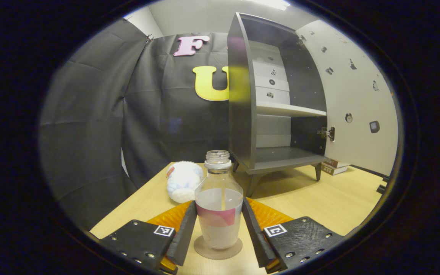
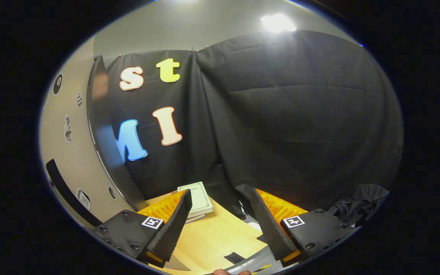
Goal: Open the cabinet door with the right hand, grasp the bottle in the cabinet with the left hand and place it on the coaster, then close the cabinet door with the right hand.
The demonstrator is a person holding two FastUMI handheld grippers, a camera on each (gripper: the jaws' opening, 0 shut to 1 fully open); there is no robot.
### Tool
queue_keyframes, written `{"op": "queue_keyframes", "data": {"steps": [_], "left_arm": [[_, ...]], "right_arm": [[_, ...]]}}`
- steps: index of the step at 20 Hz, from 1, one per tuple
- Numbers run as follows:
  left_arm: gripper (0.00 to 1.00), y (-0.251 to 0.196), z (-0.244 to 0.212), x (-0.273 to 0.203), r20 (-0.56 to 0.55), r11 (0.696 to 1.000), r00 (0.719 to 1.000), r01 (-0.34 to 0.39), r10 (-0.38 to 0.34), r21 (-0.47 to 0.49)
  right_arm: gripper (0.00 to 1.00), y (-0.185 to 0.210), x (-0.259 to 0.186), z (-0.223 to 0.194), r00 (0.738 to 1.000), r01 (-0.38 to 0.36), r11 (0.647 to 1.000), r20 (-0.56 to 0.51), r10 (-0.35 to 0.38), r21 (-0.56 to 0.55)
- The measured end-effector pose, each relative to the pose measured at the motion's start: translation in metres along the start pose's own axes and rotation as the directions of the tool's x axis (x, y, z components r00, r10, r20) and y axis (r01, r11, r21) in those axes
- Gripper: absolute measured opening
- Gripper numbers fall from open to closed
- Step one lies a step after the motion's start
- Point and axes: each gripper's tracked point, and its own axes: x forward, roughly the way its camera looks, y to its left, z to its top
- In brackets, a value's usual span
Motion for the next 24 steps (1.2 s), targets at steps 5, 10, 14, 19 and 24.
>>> {"op": "queue_keyframes", "data": {"steps": [5,10,14,19,24], "left_arm": [[0.70,-0.003,-0.018,-0.006,-0.014,0.998,1.000,-0.004,0.004,0.055],[0.71,0.001,-0.026,-0.015,-0.043,0.999,0.999,-0.012,0.014,0.036],[0.73,0.000,-0.021,-0.016,-0.046,1.000,0.999,-0.007,0.008,0.030],[0.70,0.004,-0.012,-0.017,-0.047,0.998,0.999,-0.012,0.015,0.063],[0.87,0.002,0.025,-0.030,0.002,0.997,1.000,-0.012,0.012,0.079]], "right_arm": [[0.98,0.000,0.002,-0.010,1.000,0.000,1.000,-0.019,0.000,0.009],[0.98,0.005,0.004,-0.025,0.999,-0.012,1.000,-0.046,0.013,0.026],[0.98,0.003,0.003,-0.037,0.998,-0.009,0.999,-0.065,0.011,0.035],[0.98,-0.005,-0.002,-0.045,0.998,0.003,0.999,-0.070,0.000,0.043],[0.98,-0.020,-0.012,-0.057,0.997,0.024,0.998,-0.070,-0.021,0.054]]}}
